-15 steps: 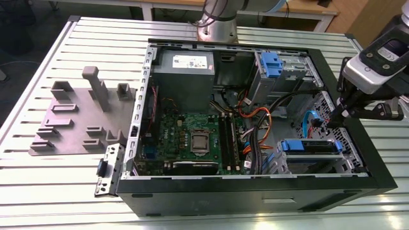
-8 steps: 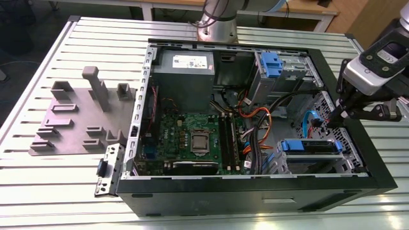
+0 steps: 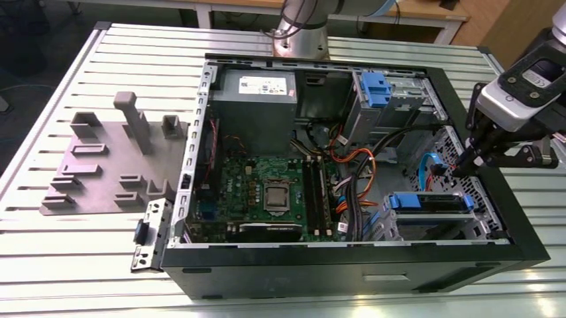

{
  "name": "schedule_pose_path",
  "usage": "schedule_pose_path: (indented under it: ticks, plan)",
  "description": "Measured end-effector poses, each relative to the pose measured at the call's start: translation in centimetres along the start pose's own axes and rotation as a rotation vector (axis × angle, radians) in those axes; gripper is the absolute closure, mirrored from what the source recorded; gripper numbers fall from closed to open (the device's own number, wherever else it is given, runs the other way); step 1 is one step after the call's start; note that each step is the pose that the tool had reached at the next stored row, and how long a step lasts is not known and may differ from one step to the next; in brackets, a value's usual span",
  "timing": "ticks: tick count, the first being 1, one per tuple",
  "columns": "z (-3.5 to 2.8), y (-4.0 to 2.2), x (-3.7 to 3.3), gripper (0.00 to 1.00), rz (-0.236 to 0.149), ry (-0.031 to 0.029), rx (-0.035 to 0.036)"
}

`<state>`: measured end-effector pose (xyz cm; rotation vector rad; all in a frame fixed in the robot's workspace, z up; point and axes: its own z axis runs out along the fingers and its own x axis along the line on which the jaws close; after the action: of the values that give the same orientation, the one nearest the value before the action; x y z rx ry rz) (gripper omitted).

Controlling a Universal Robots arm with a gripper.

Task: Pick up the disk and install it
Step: 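Insert the first disk wire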

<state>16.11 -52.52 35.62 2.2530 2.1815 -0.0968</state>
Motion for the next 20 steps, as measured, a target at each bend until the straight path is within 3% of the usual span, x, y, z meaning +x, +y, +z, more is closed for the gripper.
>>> schedule_pose_path:
  ticks: [6, 10, 20]
  plan:
    - [0.34, 0.14, 0.29, 0.75, 0.000, -0.0100, 0.0004]
    - [0.62, 0.24, 0.49, 0.75, 0.001, -0.0321, -0.0002]
    - [0.56, 0.27, 0.77, 0.75, 0.000, -0.0337, 0.0007]
